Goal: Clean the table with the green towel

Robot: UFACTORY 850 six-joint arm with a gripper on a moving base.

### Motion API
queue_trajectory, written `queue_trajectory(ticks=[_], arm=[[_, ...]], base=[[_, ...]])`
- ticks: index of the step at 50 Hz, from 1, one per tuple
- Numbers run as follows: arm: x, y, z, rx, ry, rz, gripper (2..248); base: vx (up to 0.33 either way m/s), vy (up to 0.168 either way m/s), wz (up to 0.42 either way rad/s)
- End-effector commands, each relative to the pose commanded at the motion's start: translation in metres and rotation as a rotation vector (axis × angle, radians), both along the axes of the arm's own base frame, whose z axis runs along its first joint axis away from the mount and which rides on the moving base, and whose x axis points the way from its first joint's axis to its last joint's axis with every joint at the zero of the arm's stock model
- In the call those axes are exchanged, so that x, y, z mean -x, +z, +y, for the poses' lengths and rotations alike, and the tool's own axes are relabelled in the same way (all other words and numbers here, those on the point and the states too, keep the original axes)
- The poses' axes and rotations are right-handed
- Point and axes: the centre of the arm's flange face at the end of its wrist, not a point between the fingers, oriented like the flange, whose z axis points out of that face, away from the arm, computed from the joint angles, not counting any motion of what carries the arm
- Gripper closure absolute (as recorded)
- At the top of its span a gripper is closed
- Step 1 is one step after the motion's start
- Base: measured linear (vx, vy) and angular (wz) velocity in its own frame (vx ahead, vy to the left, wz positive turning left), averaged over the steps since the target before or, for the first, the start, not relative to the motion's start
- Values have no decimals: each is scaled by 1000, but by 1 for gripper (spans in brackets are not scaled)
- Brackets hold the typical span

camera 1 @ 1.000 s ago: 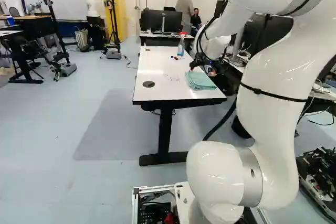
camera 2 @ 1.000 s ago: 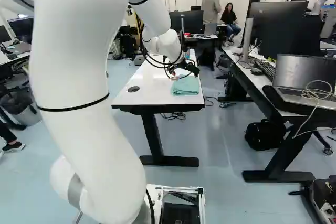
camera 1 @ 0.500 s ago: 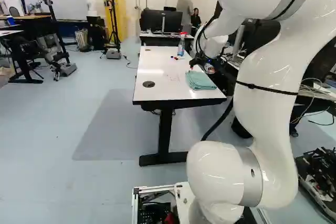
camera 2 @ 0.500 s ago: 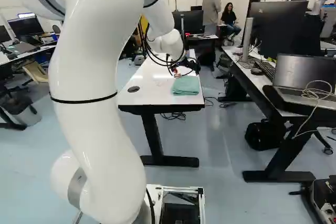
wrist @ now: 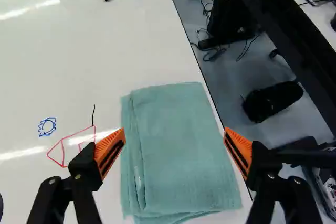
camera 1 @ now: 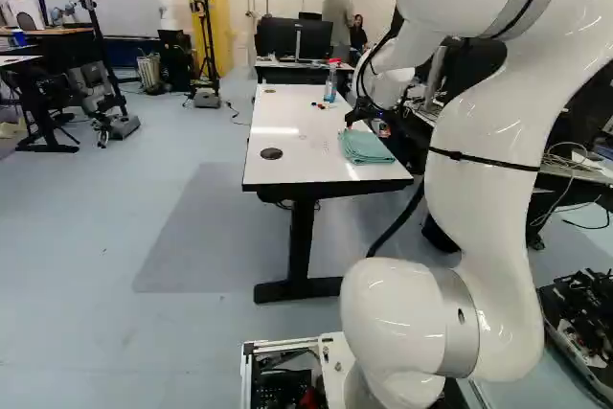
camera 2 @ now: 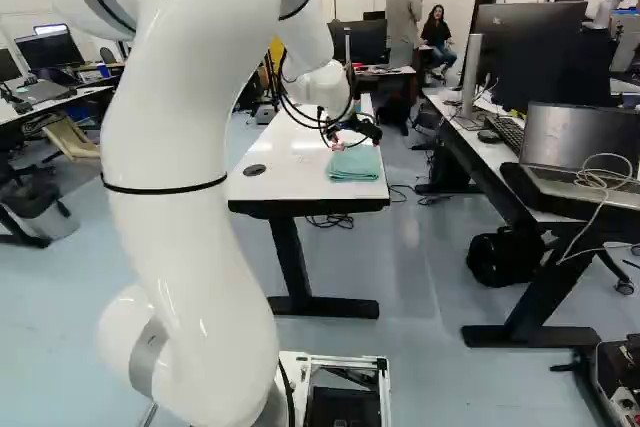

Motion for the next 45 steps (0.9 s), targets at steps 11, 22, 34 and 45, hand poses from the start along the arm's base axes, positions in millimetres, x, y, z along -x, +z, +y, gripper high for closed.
queue_trajectory(ticks=[11,22,34,45], arm=[[-4,-14,-1,-6,0,21,3],[-7,-28,-2,-12,0,42,3],[-10,-39,-3,-16,0,58,3],[-10,-39,-3,-16,0,58,38]], base=[[0,0,0],[0,0,0],[0,0,0],[0,0,0]])
